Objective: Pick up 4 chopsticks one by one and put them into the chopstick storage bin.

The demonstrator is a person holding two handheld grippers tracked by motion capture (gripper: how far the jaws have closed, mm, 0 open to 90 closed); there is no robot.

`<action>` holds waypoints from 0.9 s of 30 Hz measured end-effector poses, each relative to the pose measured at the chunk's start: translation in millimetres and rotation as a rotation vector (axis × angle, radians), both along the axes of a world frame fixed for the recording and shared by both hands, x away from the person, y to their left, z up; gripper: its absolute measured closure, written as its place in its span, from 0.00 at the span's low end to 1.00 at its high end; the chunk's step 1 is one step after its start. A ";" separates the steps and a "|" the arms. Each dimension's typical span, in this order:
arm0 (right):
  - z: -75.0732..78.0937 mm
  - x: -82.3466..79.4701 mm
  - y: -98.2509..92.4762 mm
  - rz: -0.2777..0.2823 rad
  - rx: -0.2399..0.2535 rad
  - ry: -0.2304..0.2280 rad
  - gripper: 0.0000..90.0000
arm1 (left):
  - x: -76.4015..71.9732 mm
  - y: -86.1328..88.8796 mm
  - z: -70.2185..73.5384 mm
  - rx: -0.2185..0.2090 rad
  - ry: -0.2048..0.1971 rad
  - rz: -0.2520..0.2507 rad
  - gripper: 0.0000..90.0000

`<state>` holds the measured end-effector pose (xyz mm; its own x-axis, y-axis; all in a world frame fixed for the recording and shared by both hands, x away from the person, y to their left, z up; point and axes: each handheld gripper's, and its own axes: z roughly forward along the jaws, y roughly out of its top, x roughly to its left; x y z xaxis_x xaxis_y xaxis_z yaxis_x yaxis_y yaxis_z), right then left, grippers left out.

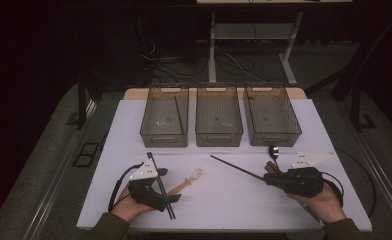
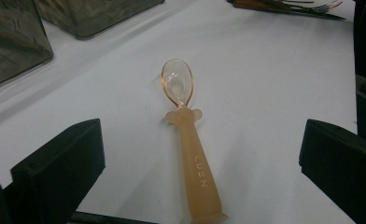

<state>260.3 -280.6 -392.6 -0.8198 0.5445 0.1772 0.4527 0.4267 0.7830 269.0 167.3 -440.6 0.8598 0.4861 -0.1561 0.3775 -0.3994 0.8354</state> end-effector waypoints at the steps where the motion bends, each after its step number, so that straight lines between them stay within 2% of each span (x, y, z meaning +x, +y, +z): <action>1: 0.2 0.9 2.0 -0.003 0.001 -0.001 0.94 | -0.1 -0.1 0.1 0.001 -0.001 0.001 0.00; 16: 10.3 18.3 30.0 -0.053 0.035 -0.027 0.94 | 0.1 -0.3 -0.1 -0.001 0.006 -0.010 0.00; 27: 19.2 31.3 51.4 -0.083 0.061 -0.028 0.94 | -1.2 -0.4 0.8 -0.010 0.009 -0.009 0.00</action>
